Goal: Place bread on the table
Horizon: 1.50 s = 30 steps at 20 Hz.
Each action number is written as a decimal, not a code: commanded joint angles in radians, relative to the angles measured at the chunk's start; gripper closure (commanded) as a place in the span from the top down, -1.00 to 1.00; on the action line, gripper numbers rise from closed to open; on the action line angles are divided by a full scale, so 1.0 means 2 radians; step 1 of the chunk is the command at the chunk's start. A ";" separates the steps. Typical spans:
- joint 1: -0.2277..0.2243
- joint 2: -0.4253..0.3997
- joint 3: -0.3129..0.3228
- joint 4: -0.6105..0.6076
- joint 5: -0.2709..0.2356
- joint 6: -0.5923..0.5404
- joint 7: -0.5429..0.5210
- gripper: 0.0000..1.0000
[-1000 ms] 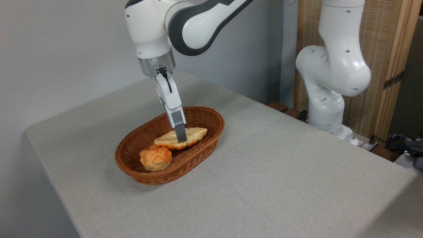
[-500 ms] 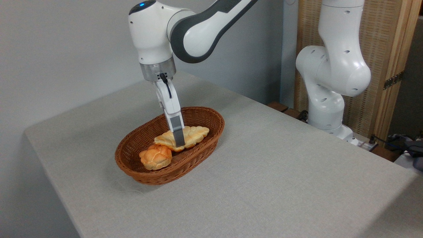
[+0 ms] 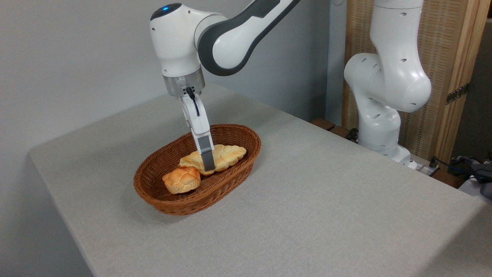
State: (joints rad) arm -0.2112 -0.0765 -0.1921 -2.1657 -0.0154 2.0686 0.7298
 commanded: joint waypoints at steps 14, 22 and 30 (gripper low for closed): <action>0.001 -0.002 -0.002 -0.006 0.006 0.011 0.009 -0.31; 0.001 -0.003 -0.002 -0.004 0.005 0.001 0.010 -0.55; 0.002 -0.005 -0.001 0.021 0.004 -0.066 0.034 -0.76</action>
State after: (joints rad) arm -0.2113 -0.0786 -0.1935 -2.1489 -0.0154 2.0003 0.7698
